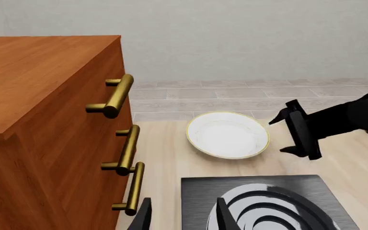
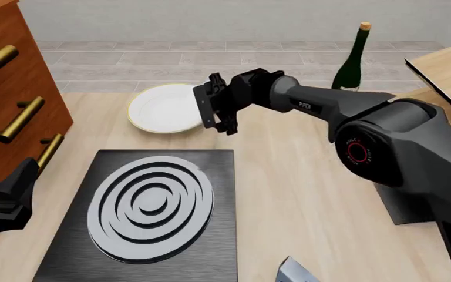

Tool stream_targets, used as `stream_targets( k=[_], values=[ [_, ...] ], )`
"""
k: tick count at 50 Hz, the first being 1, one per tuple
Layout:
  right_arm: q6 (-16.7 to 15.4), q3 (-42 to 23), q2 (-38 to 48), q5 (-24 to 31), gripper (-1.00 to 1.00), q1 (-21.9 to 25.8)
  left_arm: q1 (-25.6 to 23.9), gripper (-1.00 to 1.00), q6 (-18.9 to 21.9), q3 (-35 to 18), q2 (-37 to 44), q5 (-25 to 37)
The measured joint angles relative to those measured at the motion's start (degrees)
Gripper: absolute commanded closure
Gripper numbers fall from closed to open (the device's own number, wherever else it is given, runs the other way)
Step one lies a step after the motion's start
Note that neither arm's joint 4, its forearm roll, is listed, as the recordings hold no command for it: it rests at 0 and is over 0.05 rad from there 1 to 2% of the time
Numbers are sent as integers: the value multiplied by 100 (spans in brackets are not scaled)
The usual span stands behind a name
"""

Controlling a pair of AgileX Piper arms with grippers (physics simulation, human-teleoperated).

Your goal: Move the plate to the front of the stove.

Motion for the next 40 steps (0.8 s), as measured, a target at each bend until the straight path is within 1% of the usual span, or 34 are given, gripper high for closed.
stream_targets(
  k=[27,40],
  values=[
    [-144,502,-682,-9,-100,-320,-12,-100,7,0,12,-8],
    [-181,815,-1015,-103,-100,-453,-15,-100,7,0,-3,0]
  ],
)
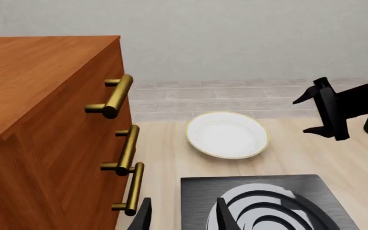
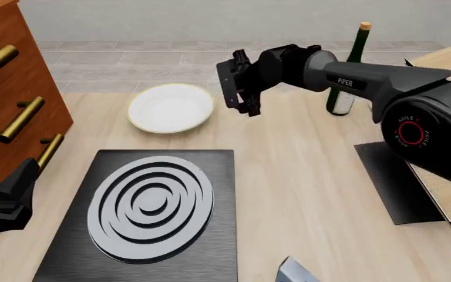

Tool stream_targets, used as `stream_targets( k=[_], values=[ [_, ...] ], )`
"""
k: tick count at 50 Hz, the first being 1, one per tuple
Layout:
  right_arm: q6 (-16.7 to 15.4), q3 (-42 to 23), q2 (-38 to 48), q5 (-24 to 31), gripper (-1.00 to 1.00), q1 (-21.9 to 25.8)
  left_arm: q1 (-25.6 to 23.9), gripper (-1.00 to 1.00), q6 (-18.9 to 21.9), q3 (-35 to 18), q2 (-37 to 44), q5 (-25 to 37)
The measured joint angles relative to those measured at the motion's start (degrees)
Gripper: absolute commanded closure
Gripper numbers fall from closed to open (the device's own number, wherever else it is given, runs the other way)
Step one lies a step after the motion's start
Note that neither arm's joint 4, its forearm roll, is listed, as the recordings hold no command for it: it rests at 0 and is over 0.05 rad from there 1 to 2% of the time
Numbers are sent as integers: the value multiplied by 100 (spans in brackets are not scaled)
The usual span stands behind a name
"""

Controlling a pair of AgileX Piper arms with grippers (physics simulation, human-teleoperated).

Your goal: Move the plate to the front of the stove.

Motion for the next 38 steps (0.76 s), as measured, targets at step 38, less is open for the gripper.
stream_targets(
  k=[38],
  values=[
    [8,1476,-1119,-684,-100,-78,18,-100,-8,0,14,-7]
  ],
)
